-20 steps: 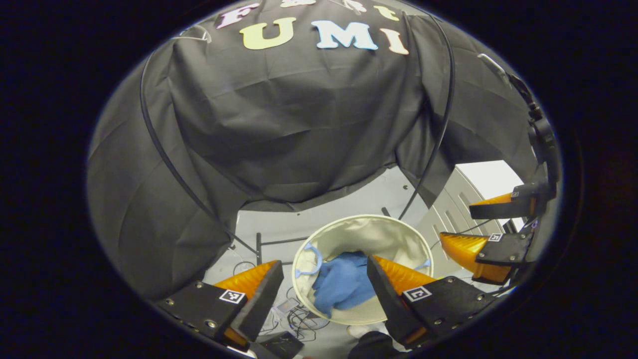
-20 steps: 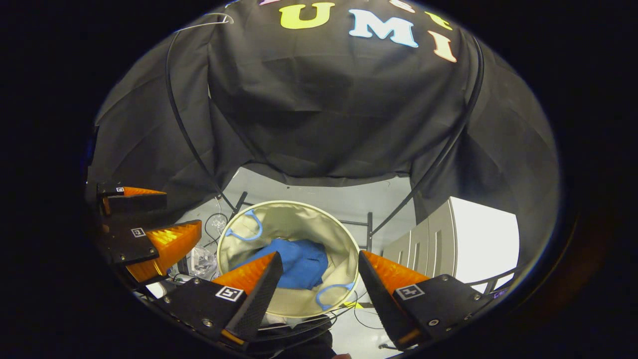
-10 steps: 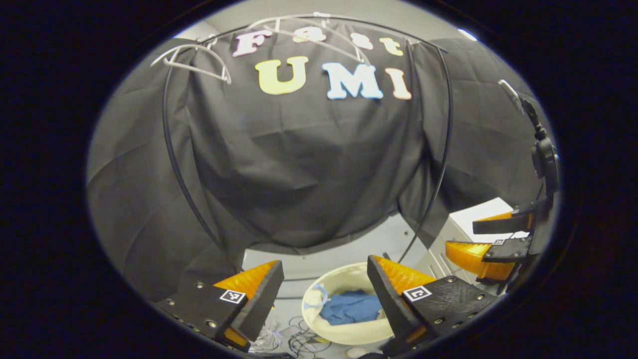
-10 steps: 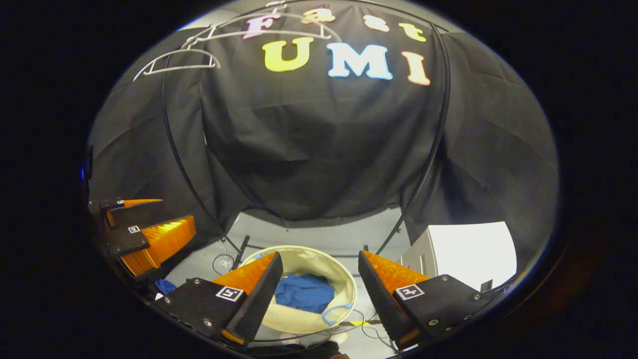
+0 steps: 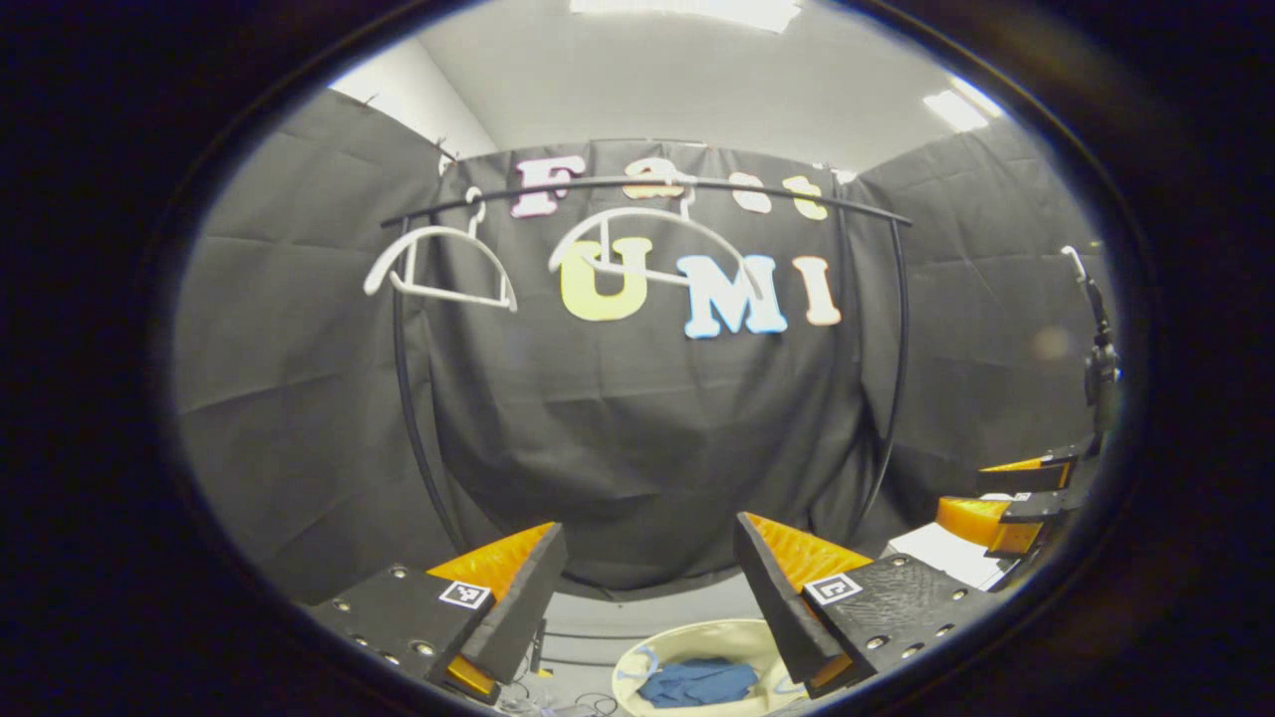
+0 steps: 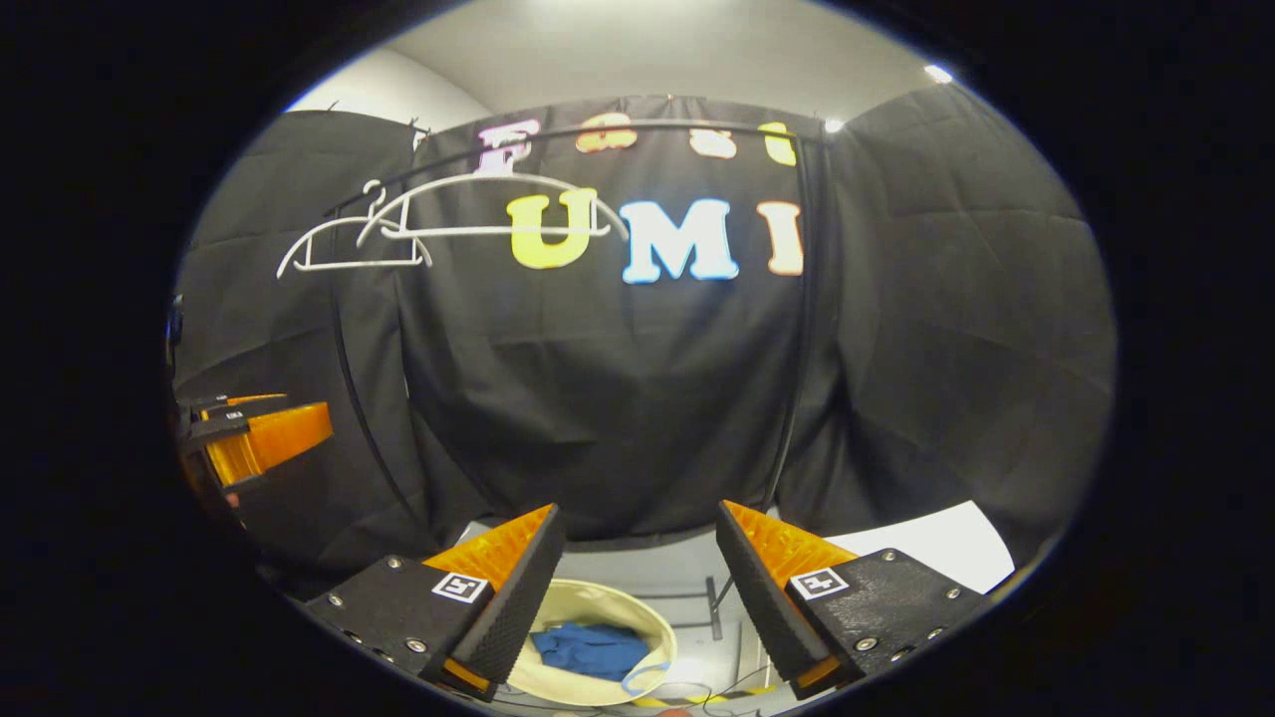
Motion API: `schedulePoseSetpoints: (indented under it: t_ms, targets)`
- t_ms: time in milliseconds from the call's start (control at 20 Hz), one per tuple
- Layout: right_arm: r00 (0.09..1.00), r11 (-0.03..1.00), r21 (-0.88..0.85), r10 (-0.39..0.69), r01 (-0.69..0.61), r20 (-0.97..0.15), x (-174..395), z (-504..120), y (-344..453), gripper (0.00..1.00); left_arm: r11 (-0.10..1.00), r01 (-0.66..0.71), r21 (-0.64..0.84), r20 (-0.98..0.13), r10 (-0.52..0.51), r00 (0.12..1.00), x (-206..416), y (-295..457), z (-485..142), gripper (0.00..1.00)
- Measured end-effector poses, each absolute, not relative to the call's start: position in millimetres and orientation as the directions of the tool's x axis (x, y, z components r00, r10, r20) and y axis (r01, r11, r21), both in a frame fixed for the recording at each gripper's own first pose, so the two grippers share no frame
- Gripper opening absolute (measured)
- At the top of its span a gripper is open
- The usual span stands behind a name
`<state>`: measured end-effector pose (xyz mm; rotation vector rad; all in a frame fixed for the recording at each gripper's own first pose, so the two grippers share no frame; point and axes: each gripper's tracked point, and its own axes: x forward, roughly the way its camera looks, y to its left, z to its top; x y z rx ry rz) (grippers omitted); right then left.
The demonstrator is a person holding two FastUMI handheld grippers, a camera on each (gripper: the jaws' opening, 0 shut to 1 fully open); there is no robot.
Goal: Grasp the clothes on the hanger with both hands and then place them into the laundry hamper below.
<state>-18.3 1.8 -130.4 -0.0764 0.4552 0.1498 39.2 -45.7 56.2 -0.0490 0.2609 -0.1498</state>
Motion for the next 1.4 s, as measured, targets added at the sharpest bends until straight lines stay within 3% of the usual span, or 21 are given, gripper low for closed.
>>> schedulePoseSetpoints:
  t_ms: [50,550,850,1400]
  targets:
    - [0.904,0.987,-0.046,0.122,-0.155,-0.41,-18.9,-117.4,-5.6,0.94,0.989,0.133,-0.065,-0.222,-0.144,0.964,35.2,-45.5,74.3,1.0]
    - [0.972,0.992,-0.035,0.114,-0.124,-0.206,-39.0,-39.2,-50.1,0.93,1.0,0.0,-0.025,-0.125,-0.003,0.992,-21.4,-14.0,131.2,1.0]
    - [0.977,0.991,-0.024,0.126,-0.132,-0.171,-37.5,-32.6,-51.4,0.93,0.998,-0.064,-0.027,-0.094,0.061,0.994,-34.9,4.0,153.1,1.0]
    - [0.977,0.989,-0.027,0.137,-0.143,-0.161,-31.5,-30.8,-43.3,0.94,0.999,-0.053,0.003,-0.077,0.053,0.996,-32.2,-3.3,162.9,1.0]
